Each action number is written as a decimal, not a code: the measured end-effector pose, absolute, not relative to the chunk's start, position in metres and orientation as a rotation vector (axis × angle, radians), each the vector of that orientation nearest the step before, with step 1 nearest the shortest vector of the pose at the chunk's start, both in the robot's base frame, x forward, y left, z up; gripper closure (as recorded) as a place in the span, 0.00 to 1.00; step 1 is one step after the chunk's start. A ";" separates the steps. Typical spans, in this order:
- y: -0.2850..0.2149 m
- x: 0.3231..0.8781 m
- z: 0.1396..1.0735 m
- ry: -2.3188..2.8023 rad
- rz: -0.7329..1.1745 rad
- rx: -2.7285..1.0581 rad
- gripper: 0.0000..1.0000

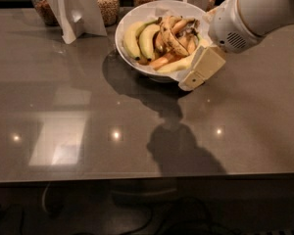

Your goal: Pick banana from white bowl

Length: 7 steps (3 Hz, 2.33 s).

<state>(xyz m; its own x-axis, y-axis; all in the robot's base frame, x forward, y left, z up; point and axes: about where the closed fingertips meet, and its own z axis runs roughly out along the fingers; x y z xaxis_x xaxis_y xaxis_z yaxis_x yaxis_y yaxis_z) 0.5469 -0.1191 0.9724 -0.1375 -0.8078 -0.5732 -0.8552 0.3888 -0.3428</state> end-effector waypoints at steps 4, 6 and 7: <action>-0.098 0.592 0.955 1.870 0.098 -1.321 0.37; -0.094 0.621 0.951 1.858 0.102 -1.279 0.37; -0.097 0.636 0.950 1.865 0.094 -1.252 0.37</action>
Offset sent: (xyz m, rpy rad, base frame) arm 0.0384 0.0145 -0.0154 0.0932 -0.0645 -0.0328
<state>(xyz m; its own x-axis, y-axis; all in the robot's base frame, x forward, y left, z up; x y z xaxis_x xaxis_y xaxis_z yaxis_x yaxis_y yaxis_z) 0.6360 -0.0974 0.9497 -0.1221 -0.7189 -0.6843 -0.7843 0.4924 -0.3775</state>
